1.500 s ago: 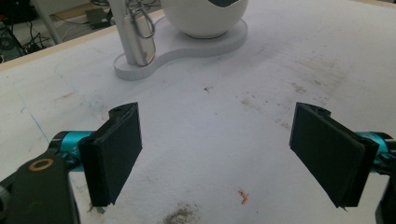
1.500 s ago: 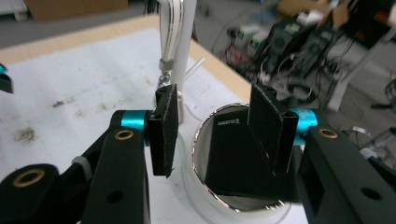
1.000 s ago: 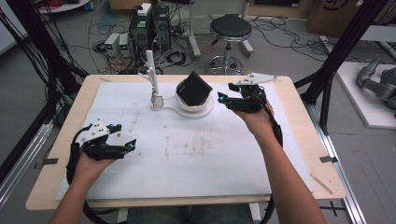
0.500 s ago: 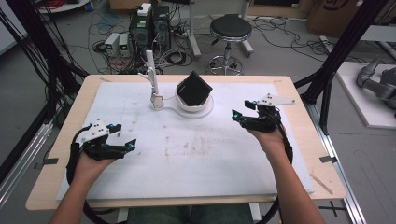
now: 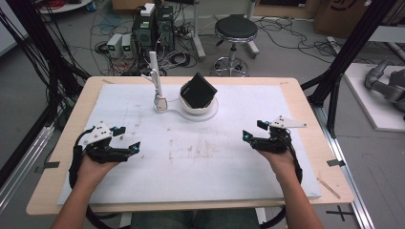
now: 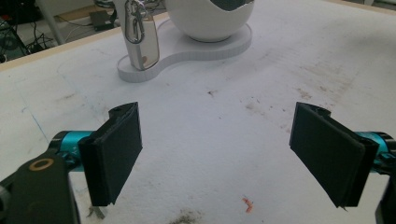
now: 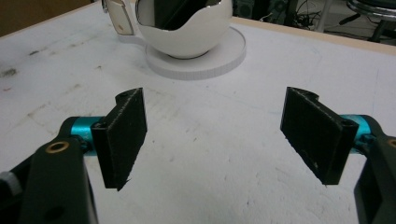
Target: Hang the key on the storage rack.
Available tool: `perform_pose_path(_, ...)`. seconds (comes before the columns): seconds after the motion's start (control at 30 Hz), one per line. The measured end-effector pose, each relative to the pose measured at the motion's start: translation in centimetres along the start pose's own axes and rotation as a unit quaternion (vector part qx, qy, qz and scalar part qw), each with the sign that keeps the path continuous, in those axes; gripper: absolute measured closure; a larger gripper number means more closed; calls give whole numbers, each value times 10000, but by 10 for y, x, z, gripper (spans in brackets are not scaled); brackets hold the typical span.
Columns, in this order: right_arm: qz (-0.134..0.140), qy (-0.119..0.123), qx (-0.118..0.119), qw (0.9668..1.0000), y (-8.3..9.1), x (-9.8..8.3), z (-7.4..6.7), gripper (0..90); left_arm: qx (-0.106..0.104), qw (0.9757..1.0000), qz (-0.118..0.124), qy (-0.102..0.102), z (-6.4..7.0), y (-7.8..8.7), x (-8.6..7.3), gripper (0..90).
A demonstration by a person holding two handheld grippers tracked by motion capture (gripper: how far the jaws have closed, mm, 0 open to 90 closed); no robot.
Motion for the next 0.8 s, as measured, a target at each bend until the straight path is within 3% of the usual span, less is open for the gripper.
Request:
perform_pose_path(0.43,24,-264,-205,9994,12,-14,11,214,-24,10000,-44,-33,1,-1,0,169)
perform_pose_path(0.8,-112,-191,-214,9995,7,-16,11,214,-26,9999,-99,-57,1,-3,-1,169)
Point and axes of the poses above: each handheld gripper's, and its own axes: y roughly backward along the jaws, x roughly out of its top, z roughly to its right, the point moved 3 cm from there along -y, roughly forward along the jaws, and after that the axes turned 12 degrees about y, right-handed, at the moved point
